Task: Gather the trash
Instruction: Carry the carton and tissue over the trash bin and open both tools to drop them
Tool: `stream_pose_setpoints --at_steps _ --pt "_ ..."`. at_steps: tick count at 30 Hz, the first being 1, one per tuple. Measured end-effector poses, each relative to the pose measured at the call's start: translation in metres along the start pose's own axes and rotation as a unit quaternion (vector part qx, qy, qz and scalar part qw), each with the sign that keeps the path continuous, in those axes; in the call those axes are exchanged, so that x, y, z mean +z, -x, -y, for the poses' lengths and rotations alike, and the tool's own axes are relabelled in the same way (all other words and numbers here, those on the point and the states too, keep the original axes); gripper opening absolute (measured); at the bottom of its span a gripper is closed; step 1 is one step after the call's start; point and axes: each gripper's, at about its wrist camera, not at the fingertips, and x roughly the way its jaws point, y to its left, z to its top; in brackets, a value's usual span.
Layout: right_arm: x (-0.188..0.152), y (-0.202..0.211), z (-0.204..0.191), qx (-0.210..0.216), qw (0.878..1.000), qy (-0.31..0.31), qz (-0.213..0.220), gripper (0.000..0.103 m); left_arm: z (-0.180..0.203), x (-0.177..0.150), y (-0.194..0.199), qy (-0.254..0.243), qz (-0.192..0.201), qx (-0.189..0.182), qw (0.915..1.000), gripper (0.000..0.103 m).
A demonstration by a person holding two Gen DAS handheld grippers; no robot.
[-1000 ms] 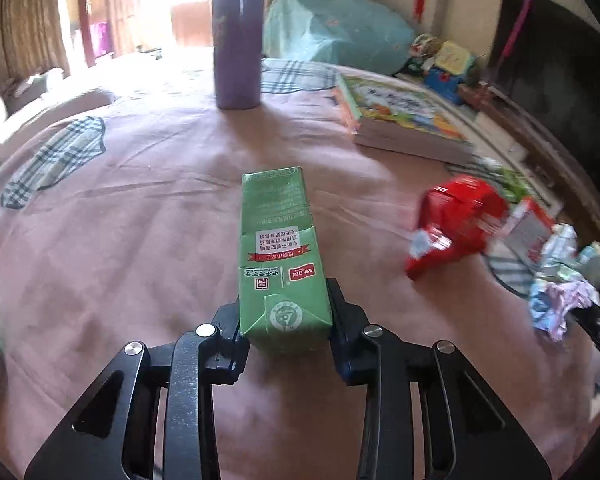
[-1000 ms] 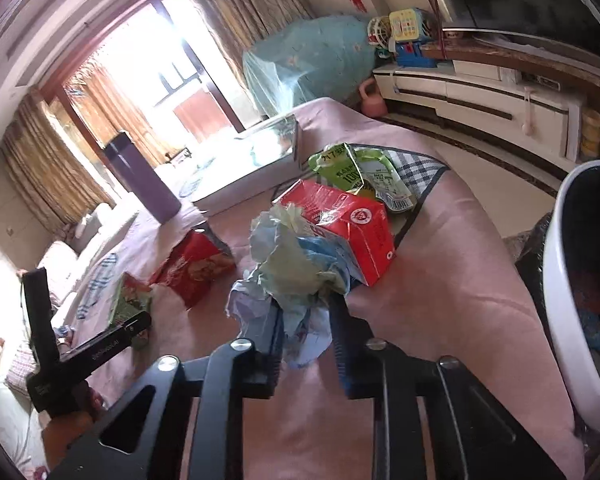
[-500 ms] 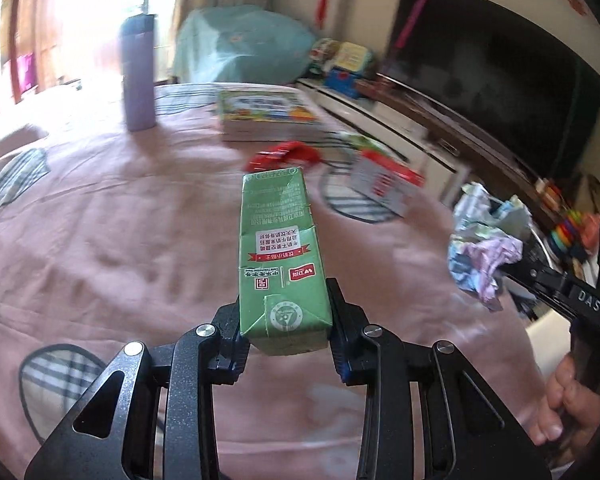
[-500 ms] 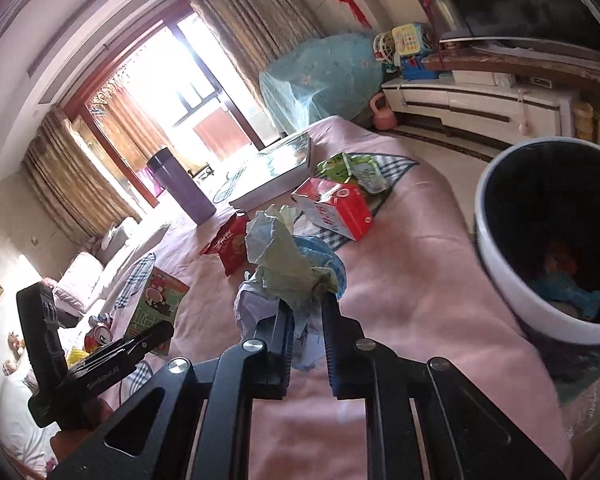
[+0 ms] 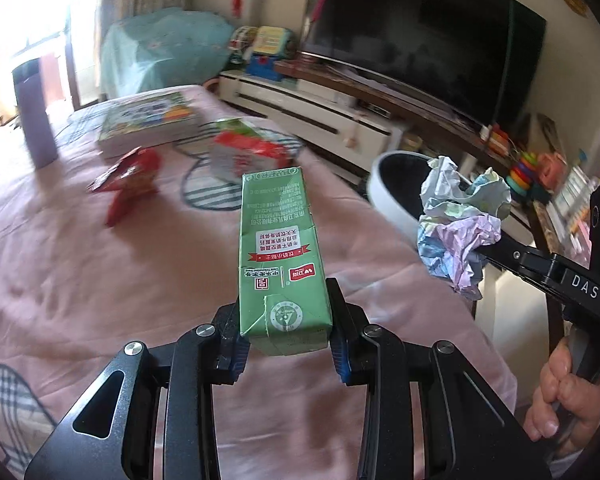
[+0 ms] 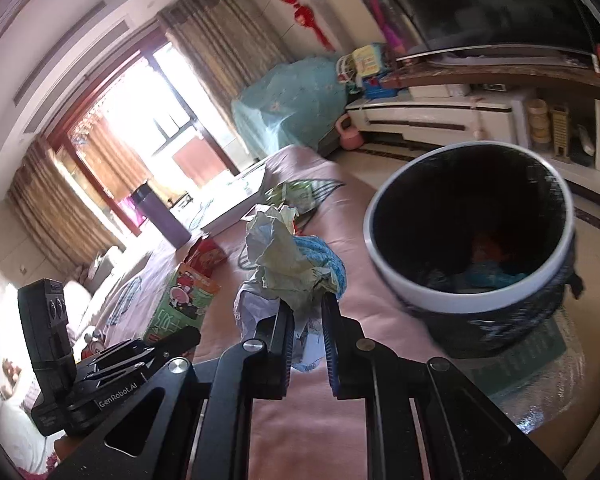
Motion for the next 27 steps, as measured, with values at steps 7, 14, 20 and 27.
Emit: stream_pose_setpoints --at_steps 7,14,20,27 --pt "0.006 0.021 0.019 -0.015 1.0 -0.015 0.022 0.014 0.037 0.011 -0.011 -0.033 -0.002 -0.015 0.9994 0.031" --pt "0.014 0.035 0.035 -0.03 0.998 -0.029 0.042 0.014 0.055 0.019 -0.021 -0.048 -0.005 -0.023 0.9986 0.031" --pt "0.021 0.04 0.048 -0.041 0.997 -0.036 0.052 0.014 0.069 0.03 -0.028 -0.055 -0.004 -0.033 0.9979 0.031" --pt "0.034 0.039 0.064 -0.056 0.996 -0.039 0.055 0.014 0.091 0.049 -0.036 -0.069 0.0 -0.046 0.9966 0.031"
